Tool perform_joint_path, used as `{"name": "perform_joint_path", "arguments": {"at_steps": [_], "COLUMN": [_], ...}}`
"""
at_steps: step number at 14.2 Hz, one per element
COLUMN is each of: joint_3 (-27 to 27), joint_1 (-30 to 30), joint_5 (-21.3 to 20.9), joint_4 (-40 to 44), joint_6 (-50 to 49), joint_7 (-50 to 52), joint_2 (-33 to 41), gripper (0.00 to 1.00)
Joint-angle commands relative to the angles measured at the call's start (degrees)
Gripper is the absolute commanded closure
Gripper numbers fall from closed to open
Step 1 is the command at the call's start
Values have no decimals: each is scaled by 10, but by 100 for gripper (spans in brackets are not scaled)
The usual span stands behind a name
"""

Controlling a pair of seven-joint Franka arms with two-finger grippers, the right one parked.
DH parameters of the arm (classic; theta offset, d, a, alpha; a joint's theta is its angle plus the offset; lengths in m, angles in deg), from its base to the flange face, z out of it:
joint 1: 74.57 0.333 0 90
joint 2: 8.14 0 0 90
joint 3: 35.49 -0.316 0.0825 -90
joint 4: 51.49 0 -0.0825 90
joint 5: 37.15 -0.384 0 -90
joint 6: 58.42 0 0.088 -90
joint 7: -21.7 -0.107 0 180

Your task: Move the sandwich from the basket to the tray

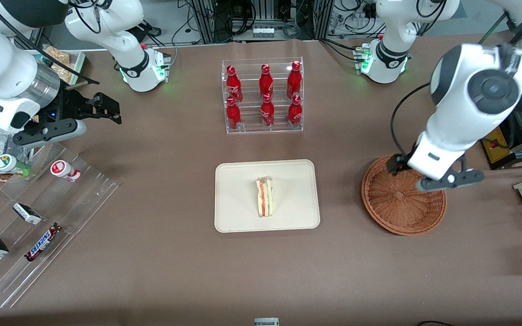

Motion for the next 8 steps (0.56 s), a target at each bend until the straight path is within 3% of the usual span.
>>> {"name": "perform_joint_path", "arguments": {"at_steps": [1, 6, 8], "joint_3": [-59, -157, -165], "joint_1": [-4, -17, -12], "joint_5": [40, 68, 70], "joint_4": [-76, 16, 25], "joint_6": [-11, -129, -131], "joint_7": [-103, -253, -261], "joint_2": [96, 113, 107], "gripper": [0, 0, 0]}}
